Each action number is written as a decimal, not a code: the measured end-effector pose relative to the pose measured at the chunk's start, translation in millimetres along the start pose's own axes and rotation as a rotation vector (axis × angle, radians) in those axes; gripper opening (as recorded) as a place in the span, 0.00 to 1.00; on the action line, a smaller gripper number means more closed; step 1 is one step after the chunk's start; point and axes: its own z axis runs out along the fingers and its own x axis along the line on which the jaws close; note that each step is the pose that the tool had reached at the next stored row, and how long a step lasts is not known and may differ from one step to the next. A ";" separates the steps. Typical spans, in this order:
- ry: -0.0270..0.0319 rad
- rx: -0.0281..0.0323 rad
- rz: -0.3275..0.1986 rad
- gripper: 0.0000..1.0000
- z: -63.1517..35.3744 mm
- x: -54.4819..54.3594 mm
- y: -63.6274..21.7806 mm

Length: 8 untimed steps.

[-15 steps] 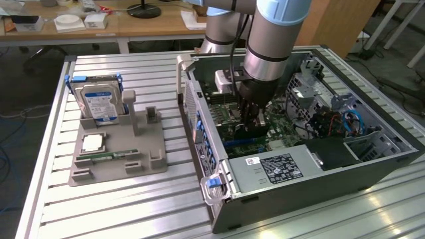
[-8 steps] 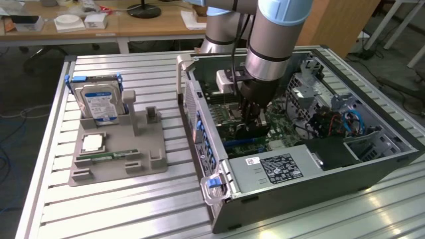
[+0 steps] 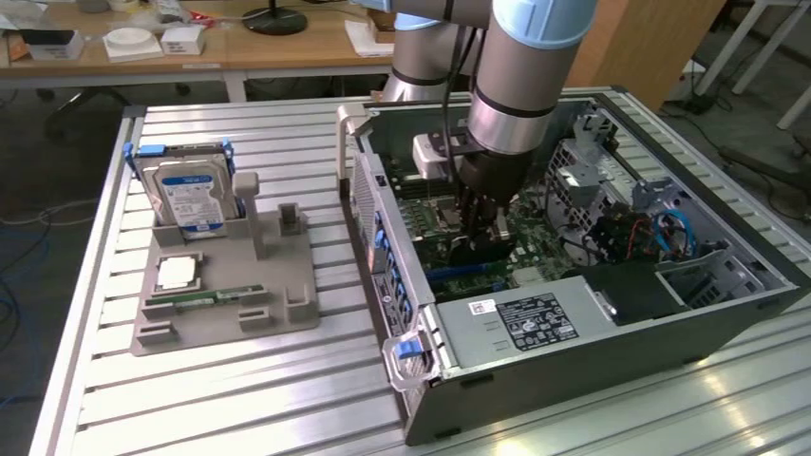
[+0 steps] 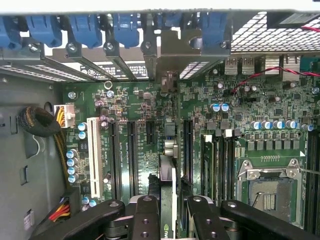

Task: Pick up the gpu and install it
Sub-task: 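Insert the gpu into the slot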

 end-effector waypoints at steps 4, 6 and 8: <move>0.0008 -0.0003 -0.014 0.26 -0.1 0.1 0.0; 0.0008 -0.0003 -0.017 0.26 -0.1 0.1 0.0; 0.0008 -0.0003 -0.017 0.26 0.0 0.0 0.0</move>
